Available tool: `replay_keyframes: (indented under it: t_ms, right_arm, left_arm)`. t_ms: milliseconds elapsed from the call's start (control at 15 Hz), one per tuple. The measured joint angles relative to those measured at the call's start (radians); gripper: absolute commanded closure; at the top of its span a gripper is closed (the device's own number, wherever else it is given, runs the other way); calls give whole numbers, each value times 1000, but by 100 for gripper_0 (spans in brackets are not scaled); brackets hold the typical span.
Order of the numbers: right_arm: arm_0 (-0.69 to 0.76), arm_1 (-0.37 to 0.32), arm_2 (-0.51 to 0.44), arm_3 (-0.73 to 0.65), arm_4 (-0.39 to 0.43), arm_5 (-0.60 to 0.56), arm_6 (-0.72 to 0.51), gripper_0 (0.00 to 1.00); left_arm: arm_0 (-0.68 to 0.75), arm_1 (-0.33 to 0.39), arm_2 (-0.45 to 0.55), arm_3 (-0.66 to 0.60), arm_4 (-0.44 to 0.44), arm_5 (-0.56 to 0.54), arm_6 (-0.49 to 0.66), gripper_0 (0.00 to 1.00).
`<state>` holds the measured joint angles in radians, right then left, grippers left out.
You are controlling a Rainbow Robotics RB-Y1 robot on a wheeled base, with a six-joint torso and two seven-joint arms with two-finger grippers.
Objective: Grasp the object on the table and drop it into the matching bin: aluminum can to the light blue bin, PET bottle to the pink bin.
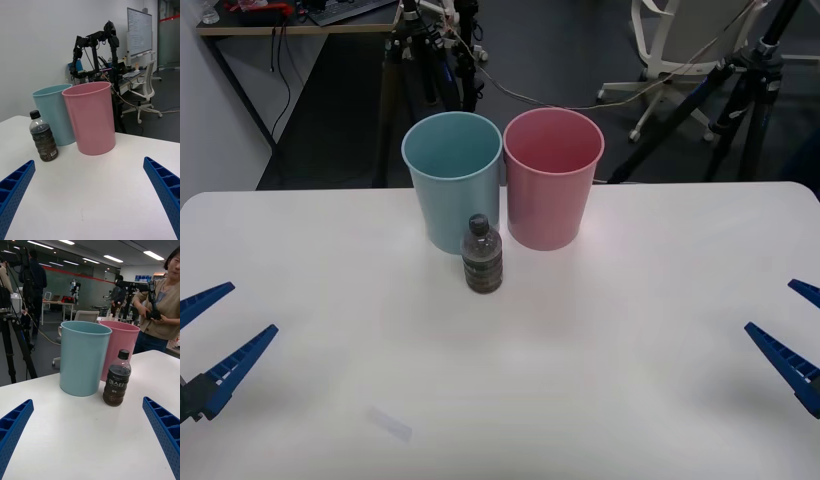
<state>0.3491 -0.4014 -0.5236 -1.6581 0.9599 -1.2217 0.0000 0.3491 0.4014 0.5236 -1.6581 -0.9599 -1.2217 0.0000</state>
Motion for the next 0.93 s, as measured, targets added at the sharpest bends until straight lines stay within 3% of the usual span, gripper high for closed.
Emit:
replay_keyframes:
  t_ms: [267, 533, 933]
  right_arm:
    - [-1, 37, 33, -10, -3, -25, -4, 0]
    - [19, 20, 47, -24, -16, -24, 12, 0]
    - [93, 12, 126, -51, -62, 8, 232, 0]
  left_arm:
    - [0, 0, 0, 0, 0, 0, 0, 0]
    - [0, 0, 0, 0, 0, 0, 0, 0]
    - [0, 0, 0, 0, 0, 0, 0, 0]
